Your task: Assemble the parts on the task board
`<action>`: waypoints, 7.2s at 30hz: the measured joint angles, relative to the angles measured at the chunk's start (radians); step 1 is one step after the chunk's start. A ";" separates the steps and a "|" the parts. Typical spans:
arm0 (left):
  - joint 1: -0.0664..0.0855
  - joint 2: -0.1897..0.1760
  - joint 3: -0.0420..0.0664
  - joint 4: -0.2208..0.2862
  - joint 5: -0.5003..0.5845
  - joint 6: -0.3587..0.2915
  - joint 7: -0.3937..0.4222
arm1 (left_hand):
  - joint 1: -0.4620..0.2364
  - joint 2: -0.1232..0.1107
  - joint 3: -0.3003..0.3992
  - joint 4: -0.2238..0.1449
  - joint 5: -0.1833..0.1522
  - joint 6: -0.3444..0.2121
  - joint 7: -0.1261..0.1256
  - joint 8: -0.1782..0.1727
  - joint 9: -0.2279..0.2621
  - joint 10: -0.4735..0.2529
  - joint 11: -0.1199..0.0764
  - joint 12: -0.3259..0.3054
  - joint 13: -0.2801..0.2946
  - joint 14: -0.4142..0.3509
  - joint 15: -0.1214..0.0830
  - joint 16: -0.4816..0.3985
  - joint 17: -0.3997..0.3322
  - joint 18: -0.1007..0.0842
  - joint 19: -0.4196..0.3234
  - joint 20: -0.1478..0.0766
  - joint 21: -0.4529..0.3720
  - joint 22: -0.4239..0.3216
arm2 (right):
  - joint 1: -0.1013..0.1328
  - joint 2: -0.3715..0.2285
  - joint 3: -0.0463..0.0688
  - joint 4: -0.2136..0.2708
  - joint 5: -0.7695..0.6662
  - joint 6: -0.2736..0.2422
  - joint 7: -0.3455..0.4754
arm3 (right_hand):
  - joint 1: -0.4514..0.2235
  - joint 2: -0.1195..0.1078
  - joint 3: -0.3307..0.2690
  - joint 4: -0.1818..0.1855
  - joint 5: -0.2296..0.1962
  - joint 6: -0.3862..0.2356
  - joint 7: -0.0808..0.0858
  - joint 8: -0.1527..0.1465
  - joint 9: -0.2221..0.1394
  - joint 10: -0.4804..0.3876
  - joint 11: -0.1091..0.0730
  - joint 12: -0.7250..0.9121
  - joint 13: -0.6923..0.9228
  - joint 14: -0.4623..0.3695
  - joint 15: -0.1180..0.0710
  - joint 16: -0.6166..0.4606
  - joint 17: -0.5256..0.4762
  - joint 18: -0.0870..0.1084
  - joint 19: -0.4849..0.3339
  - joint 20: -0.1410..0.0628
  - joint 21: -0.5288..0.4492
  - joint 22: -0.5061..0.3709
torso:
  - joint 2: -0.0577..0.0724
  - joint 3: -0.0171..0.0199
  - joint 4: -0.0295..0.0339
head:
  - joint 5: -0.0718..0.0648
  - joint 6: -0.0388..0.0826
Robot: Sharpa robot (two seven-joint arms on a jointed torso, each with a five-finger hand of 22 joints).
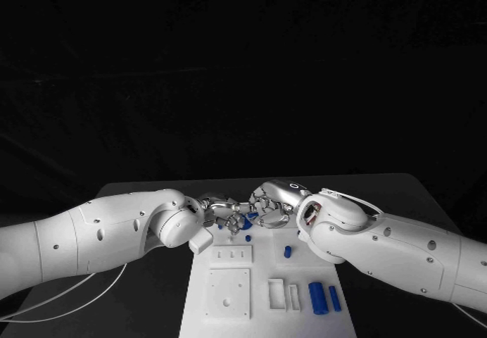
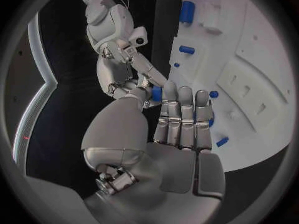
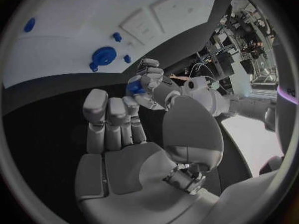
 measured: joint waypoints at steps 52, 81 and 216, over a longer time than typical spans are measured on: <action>0.001 -0.009 0.002 -0.002 -0.002 0.043 0.005 | -0.239 0.109 0.273 -0.369 -0.119 0.027 0.013 -0.096 0.129 -0.016 0.003 0.087 -0.046 -0.032 0.001 0.104 -0.081 0.000 -0.005 -0.002 0.061 0.000 | -0.008 -0.021 -0.006 -0.003 0.007 -0.006 0.014 | -0.054 -0.054 -0.068 0.013 -0.012 -0.058 0.037 -0.056 -0.020 -0.025 0.019 0.000 0.001 -0.003 0.017 -0.007 0.002 0.000 -0.002 -0.006 -0.005 0.000 | 0.000 -0.0006 0.0003 | -0.003 -0.004; 0.003 -0.046 -0.028 0.017 -0.393 0.039 -0.117 | -0.229 0.121 0.266 -0.363 -0.180 0.088 0.016 -0.124 0.045 0.044 0.006 0.049 -0.088 0.004 -0.025 0.158 -0.093 0.000 0.014 -0.003 0.108 -0.002 | -0.004 -0.245 0.030 -0.040 0.165 -0.130 0.064 | -0.086 -0.076 -0.197 0.009 0.092 -0.121 0.048 -0.085 -0.028 -0.056 0.052 -0.008 -0.006 -0.020 0.042 -0.020 0.006 -0.019 -0.022 -0.022 -0.023 0.000 | -0.005 0.0032 -0.0051 | 0.016 -0.026; -0.113 -0.051 -0.073 0.168 -0.903 -0.309 -0.263 | -0.258 0.109 0.275 -0.368 -0.072 0.144 -0.001 -0.041 0.042 0.115 0.014 0.068 -0.099 0.072 -0.028 0.204 -0.122 -0.001 0.114 -0.034 0.149 -0.003 | 0.032 -0.213 0.046 -0.122 0.195 -0.129 0.033 | -0.086 -0.076 -0.212 0.044 0.112 -0.144 0.064 -0.085 -0.028 -0.068 0.050 -0.030 -0.056 -0.033 0.047 -0.051 -0.002 -0.023 -0.047 -0.003 -0.062 0.000 | -0.009 0.0020 0.0015 | 0.023 -0.101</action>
